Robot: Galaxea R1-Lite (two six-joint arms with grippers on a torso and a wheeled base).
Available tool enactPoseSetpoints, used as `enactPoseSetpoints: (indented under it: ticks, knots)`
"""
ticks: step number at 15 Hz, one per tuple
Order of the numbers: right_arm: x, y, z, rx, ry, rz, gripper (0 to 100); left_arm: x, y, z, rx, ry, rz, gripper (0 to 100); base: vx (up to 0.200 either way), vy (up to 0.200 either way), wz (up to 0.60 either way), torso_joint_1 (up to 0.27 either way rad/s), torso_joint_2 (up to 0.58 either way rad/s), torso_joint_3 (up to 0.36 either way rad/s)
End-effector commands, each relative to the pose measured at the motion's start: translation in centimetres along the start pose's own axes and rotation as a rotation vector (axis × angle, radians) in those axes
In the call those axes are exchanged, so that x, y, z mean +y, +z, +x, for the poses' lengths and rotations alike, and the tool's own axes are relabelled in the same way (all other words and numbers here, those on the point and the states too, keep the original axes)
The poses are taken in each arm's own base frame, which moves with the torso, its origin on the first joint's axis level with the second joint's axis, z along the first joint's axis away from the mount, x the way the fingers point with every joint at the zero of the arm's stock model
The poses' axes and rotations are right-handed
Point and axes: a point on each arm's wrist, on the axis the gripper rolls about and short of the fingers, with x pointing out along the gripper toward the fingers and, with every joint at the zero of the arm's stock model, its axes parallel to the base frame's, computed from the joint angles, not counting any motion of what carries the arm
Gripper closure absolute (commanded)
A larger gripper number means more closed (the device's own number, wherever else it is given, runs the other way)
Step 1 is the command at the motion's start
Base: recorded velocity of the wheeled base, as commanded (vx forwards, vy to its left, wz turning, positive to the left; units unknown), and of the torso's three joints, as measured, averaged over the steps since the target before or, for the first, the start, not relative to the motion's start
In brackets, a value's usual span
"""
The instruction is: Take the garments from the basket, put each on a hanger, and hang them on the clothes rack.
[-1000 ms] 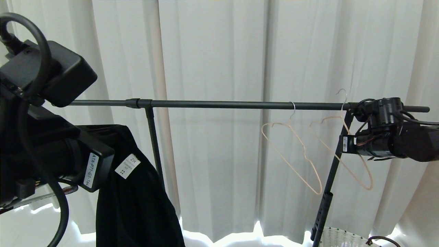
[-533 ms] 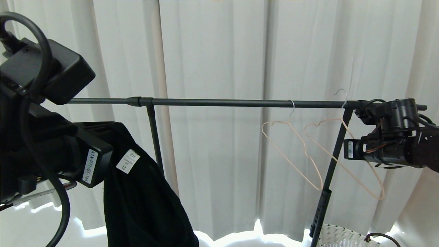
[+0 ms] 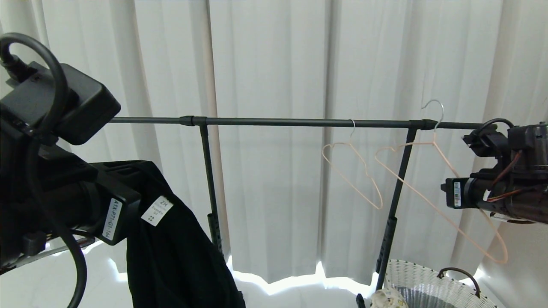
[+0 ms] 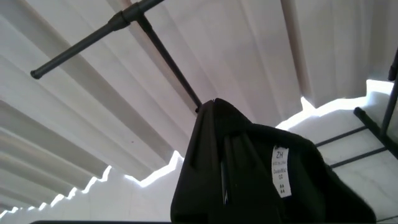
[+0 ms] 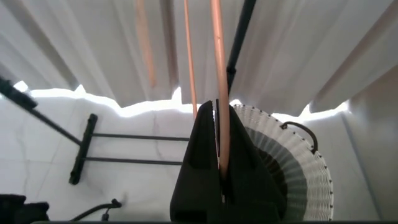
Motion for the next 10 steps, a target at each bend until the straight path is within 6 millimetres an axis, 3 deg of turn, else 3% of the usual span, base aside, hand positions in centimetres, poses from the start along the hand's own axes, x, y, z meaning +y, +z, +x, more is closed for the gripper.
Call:
enactPoseSetpoints:
  ticks: [1, 6, 8, 10]
  knots:
    - [0.7, 0.2, -2.8, -0.064, 0.05, -0.011, 100, -0.3, -0.4, 0.2, 0.005, -0.003, 0.003, 100, -0.2, 0.0, 0.0, 0.007, 0.0, 0.002]
    - [2.7, -0.5, -8.8, -0.177, 0.24, -0.059, 100, -0.9, -1.2, 0.8, 0.011, -0.005, 0.012, 100, 0.0, 0.0, 0.0, 0.0, 0.0, 0.0]
    - [3.7, -2.6, -10.7, -0.166, 0.355, -0.108, 100, -1.0, -1.0, 1.2, 0.015, -0.006, 0.008, 100, 0.0, 0.0, 0.0, 0.0, 0.0, 0.0]
    - [4.3, -6.0, -12.7, -0.12, 0.512, -0.181, 100, -1.1, -0.6, 2.9, 0.061, 0.023, -0.034, 100, 0.0, 0.0, 0.0, 0.0, 0.0, 0.0]
